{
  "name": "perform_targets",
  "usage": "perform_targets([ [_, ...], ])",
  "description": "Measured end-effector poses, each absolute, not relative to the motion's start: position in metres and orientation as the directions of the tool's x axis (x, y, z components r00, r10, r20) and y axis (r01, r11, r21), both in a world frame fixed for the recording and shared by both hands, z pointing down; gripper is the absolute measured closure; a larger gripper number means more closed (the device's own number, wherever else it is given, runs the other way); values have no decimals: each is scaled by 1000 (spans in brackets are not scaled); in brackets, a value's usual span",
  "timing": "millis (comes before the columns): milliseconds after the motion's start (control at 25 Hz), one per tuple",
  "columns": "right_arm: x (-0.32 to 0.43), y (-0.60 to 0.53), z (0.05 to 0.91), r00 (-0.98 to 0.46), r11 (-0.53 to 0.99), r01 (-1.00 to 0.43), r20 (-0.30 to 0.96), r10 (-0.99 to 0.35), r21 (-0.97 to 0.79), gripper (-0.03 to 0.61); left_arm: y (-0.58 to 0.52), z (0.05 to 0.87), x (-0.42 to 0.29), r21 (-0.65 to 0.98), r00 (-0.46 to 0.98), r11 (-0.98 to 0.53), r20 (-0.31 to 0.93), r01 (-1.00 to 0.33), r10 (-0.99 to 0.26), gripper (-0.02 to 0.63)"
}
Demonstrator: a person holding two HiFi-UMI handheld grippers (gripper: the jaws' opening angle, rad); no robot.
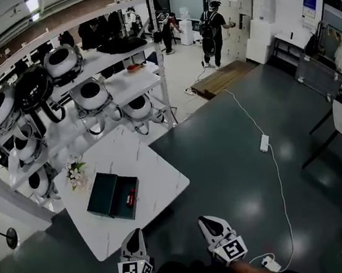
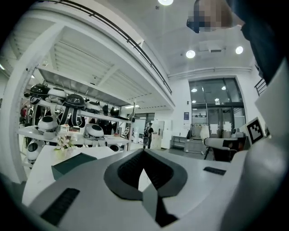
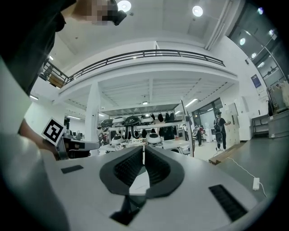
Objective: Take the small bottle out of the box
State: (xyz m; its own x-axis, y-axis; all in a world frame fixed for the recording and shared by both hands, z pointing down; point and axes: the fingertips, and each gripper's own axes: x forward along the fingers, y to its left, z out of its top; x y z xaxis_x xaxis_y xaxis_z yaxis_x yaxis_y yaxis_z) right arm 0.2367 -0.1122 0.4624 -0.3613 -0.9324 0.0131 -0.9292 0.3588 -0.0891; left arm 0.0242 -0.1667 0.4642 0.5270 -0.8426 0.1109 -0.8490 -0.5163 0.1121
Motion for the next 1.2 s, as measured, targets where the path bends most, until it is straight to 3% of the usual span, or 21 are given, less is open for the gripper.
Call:
perform_targets([
  [440, 253, -221, 496, -409, 400, -911, 94, -908, -98, 540, -271, 496, -5, 124, 382, -366, 145, -922, -913, 600],
  [720, 236, -322, 487, -502, 498, -865, 145, -853, -60, 540, -360, 517, -49, 99, 314, -299, 264, -949, -912, 598],
  [1120, 210, -436, 506, -570, 571, -819, 183, -801, -53, 540, -425, 600, -28, 137, 456, -502, 660, -854, -597, 593],
  [1200, 207, -445, 515, -578, 575, -814, 198, -791, -82, 540, -420, 617, -23, 181, 473, -520, 718, -835, -510, 461],
])
